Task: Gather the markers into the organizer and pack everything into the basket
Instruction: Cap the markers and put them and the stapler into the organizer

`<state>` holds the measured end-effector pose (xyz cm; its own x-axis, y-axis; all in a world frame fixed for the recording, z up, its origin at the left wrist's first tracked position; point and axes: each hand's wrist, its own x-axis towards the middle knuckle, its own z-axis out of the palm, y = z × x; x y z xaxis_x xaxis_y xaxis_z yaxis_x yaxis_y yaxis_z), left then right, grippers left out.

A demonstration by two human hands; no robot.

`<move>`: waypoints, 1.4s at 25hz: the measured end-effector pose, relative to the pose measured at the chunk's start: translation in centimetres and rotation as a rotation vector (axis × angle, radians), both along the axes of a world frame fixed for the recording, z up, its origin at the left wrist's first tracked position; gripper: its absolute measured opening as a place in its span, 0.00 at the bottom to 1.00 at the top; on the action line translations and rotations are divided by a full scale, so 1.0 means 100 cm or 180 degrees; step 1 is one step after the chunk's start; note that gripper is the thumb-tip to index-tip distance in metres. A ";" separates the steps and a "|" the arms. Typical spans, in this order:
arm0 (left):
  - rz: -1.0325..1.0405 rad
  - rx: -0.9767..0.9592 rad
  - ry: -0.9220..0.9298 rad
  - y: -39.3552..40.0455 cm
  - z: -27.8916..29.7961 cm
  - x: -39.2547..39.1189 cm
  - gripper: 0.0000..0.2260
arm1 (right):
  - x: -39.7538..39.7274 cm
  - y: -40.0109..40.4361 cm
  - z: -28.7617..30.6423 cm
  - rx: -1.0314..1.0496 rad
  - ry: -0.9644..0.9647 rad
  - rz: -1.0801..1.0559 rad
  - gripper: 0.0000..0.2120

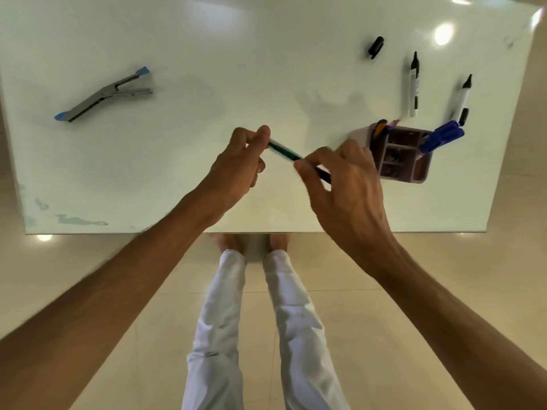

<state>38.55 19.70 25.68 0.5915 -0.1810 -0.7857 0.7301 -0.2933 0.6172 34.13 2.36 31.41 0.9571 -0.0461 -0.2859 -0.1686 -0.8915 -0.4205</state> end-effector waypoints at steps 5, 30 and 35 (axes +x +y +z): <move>0.0157 0.0123 0.0105 0.004 -0.013 0.001 0.23 | 0.015 -0.065 0.000 0.0504 -0.0177 -0.1231 0.08; 0.0573 0.0437 0.0318 0.053 -0.038 -0.012 0.15 | 0.034 -0.114 -0.024 -0.0019 -0.0157 -0.1369 0.09; 0.0505 0.2071 -0.1046 0.096 -0.044 -0.014 0.14 | 0.033 -0.073 -0.020 -0.0018 -0.0330 -0.0950 0.09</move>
